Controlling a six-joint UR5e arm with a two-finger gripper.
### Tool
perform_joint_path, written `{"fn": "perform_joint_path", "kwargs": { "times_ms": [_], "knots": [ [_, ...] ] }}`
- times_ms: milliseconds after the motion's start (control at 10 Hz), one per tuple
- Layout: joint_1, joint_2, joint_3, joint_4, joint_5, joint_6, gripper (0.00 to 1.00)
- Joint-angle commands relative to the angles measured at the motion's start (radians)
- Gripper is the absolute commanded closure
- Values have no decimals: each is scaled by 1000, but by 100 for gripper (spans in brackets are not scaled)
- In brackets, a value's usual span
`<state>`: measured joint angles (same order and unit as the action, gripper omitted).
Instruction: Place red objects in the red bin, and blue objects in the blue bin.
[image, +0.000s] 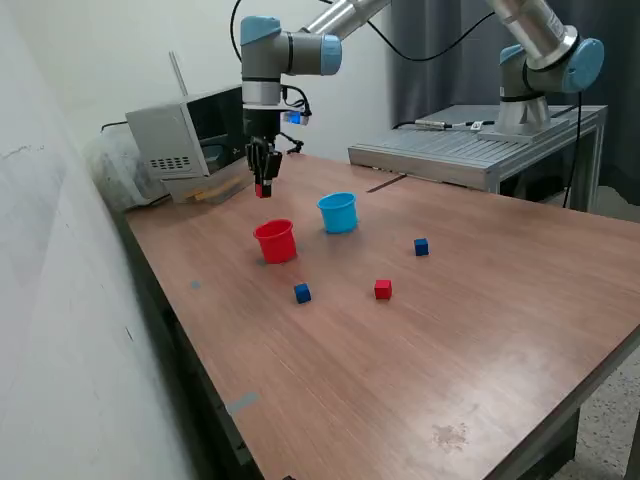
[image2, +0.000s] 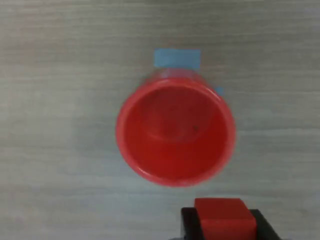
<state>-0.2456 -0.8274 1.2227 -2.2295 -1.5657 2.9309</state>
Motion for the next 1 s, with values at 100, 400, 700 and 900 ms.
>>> {"fn": "perform_joint_path", "kwargs": {
  "times_ms": [100, 400, 700, 900],
  "knots": [
    [-20, 66, 1, -44, -4, 27, 100],
    [-23, 88, -2, -68, -25, 31, 100],
    [-50, 90, 5, -64, -31, 30, 0],
    [-49, 80, 3, -26, -33, 24, 0]
  ]
}}
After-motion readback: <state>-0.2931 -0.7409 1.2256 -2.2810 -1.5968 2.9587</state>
